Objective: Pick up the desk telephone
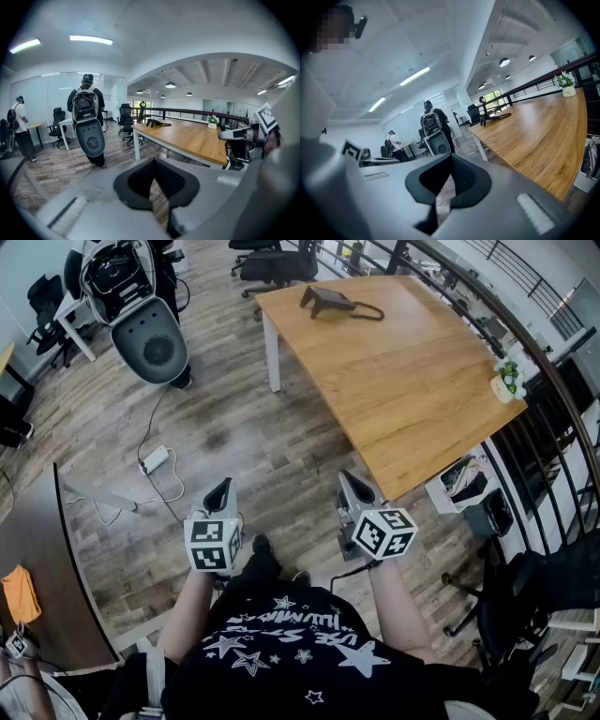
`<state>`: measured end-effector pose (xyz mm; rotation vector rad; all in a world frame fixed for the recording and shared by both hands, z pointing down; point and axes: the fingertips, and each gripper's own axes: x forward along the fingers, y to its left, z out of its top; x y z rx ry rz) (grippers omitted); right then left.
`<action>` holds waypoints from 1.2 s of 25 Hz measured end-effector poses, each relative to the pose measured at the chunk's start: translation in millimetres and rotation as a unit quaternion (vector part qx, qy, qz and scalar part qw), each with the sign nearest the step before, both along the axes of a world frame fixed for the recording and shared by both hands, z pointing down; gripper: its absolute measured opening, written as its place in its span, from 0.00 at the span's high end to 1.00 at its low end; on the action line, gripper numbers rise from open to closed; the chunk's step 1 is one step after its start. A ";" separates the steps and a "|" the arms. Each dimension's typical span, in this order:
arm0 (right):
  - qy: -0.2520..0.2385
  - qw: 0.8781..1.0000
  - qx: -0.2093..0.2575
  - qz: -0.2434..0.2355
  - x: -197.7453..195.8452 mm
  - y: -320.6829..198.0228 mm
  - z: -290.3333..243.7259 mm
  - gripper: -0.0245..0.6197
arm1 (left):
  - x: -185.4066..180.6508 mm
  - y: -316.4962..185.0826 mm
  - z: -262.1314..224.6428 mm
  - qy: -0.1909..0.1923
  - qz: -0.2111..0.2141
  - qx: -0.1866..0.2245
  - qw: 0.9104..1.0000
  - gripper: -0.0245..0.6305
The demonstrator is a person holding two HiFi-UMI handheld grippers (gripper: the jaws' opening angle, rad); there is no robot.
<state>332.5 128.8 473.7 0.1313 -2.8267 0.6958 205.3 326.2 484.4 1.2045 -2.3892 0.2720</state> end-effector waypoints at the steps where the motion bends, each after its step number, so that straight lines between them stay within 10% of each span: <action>1: -0.001 1.000 0.000 0.000 1.7 1.5 -0.5 0.96 | 2.3 2.0 -0.2 0.000 0.000 0.000 1.000 0.96; 30: 0.015 1.000 0.012 -0.005 -69.1 11.2 -0.3 0.96 | -59.9 17.2 11.2 0.030 -0.010 0.011 0.999 0.96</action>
